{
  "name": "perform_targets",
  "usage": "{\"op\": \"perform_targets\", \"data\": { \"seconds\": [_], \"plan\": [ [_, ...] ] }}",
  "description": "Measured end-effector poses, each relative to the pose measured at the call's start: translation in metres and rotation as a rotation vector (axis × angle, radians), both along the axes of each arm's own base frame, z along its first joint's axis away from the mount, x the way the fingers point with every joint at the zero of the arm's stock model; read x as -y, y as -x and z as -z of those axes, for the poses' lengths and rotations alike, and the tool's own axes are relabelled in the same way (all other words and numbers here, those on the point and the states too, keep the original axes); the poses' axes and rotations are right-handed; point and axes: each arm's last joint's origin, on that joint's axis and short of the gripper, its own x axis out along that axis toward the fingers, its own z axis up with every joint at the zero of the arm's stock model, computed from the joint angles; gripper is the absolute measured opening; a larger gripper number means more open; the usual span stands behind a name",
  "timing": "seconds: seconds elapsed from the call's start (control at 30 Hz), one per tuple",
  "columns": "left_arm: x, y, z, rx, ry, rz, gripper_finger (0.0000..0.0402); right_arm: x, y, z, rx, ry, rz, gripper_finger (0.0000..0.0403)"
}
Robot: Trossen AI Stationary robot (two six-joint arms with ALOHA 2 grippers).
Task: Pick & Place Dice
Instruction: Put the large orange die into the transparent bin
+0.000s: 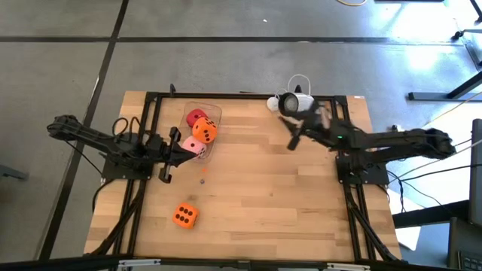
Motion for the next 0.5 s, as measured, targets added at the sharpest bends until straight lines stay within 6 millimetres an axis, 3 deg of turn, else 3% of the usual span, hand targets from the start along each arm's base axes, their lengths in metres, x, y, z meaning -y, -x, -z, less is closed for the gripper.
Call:
{"op": "perform_targets", "data": {
  "seconds": [0.23, 0.5],
  "plan": [
    [0.000, -0.003, 0.001, -0.004, 0.007, -0.028, 0.0004, 0.002, 0.056, 0.021, 0.184, 0.106, 0.049, 0.0129],
    [0.001, -0.006, 0.003, -0.022, -0.011, -0.032, 0.0004, 0.004, 0.082, 0.049, 0.237, 0.092, 0.007, 0.0129]
  ]
}}
